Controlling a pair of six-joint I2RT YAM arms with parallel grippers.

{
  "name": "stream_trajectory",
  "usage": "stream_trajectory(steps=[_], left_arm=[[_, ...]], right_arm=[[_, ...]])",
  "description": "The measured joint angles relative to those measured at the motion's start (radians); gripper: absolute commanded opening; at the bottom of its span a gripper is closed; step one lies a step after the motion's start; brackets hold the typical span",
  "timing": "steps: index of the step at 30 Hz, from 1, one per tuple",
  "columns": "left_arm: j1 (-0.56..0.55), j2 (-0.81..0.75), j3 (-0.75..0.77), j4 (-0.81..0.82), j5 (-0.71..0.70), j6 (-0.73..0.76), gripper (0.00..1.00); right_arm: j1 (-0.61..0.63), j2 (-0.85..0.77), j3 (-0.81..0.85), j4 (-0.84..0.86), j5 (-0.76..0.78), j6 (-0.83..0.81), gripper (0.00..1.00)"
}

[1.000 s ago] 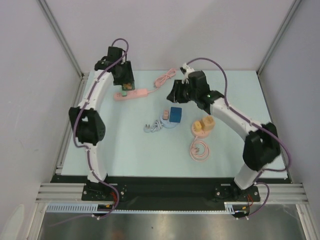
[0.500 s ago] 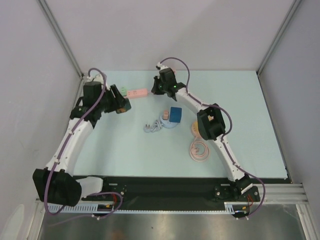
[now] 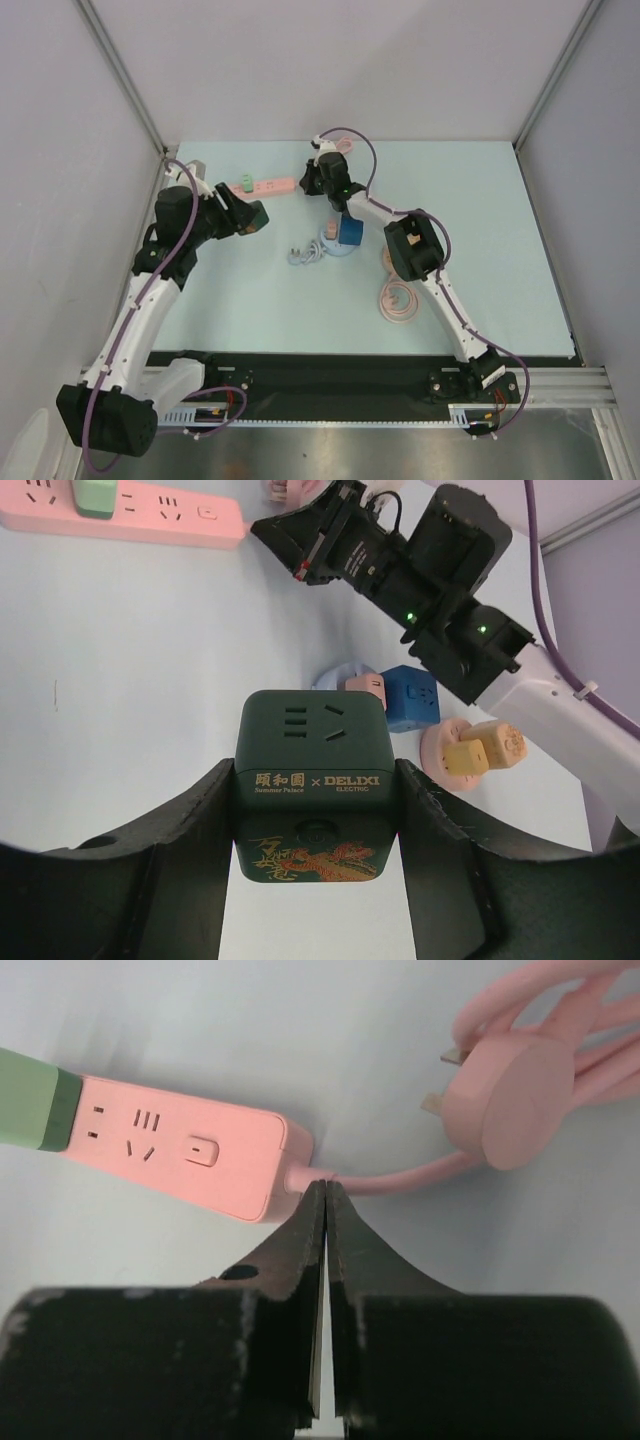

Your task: Insert the plug

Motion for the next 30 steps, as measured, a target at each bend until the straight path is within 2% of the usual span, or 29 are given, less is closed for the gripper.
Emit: stream_trajectory(steps=[3, 6, 9, 15, 21, 27, 30], left_arm=[[0.0, 0.002, -0.008, 0.015, -0.002, -0.001, 0.0], [0.0, 0.011, -0.016, 0.015, -0.002, -0.001, 0.0], [-0.001, 0.017, -0.021, 0.016, 0.0, -0.001, 0.0], [-0.002, 0.018, -0.025, 0.031, -0.001, -0.001, 0.0], [-0.002, 0.03, -0.026, 0.055, -0.001, -0.001, 0.0], [-0.002, 0.034, -0.028, 0.059, -0.002, 0.002, 0.0], [-0.002, 0.037, -0.027, 0.058, -0.009, 0.013, 0.0]], right_arm=[[0.006, -0.013, -0.056, 0.083, 0.036, 0.024, 0.15], [0.007, 0.0, -0.034, 0.1, 0.059, 0.056, 0.16], [0.008, 0.052, 0.059, 0.113, 0.062, 0.102, 0.16], [0.0, 0.089, 0.082, 0.141, 0.061, 0.211, 0.19], [-0.013, 0.139, 0.182, 0.049, 0.04, 0.312, 0.14], [-0.025, 0.134, 0.192, -0.002, -0.044, 0.287, 0.13], [-0.031, 0.097, 0.143, -0.024, -0.103, 0.252, 0.12]])
